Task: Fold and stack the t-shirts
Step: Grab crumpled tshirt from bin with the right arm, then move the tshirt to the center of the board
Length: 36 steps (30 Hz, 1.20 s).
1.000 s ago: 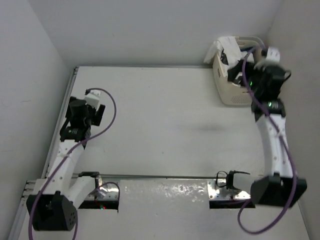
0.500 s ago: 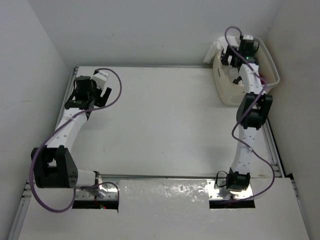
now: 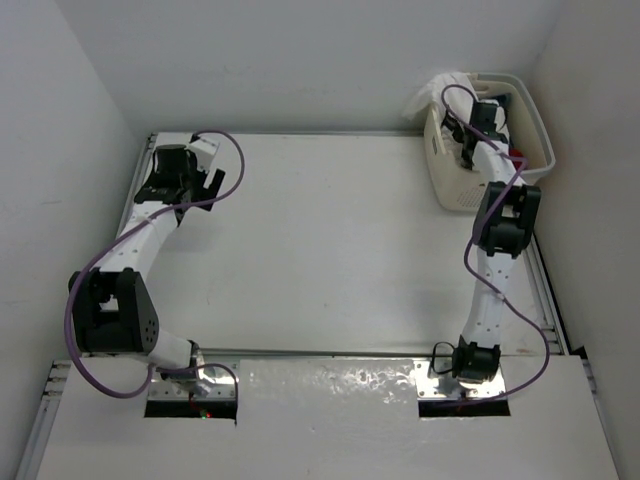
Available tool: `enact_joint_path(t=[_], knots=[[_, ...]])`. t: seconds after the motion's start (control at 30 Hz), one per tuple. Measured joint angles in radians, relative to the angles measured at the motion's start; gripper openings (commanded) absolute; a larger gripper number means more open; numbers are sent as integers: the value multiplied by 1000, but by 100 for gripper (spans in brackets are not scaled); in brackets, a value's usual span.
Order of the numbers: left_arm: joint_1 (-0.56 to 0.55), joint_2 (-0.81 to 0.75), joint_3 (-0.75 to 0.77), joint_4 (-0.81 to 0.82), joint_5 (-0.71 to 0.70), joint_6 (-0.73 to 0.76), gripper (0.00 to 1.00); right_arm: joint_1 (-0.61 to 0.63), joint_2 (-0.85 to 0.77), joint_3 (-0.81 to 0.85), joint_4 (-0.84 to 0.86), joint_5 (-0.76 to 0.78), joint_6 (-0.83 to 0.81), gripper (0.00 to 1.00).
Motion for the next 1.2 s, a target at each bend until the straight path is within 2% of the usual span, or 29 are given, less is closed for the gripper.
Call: enact_joint_path(t=[0.23, 0.37, 0.57, 0.73, 0.87, 1.03, 1.2], knots=[[0, 3, 5, -7, 0, 0, 95, 2, -88, -78, 33, 3, -8, 0], [0, 3, 5, -8, 2, 1, 95, 2, -280, -164, 66, 0, -27, 0], [0, -2, 5, -5, 15, -3, 95, 2, -606, -253, 212, -60, -51, 0], [-13, -27, 5, 9, 24, -24, 95, 2, -737, -293, 281, -159, -59, 0], [-26, -64, 5, 18, 31, -68, 95, -1, -744, -259, 279, -307, -37, 0], [-30, -131, 5, 26, 22, -148, 95, 62, -784, -259, 332, -603, 43, 0], [-14, -178, 26, 24, 23, -230, 97, 345, -865, -259, 475, -803, 108, 0]])
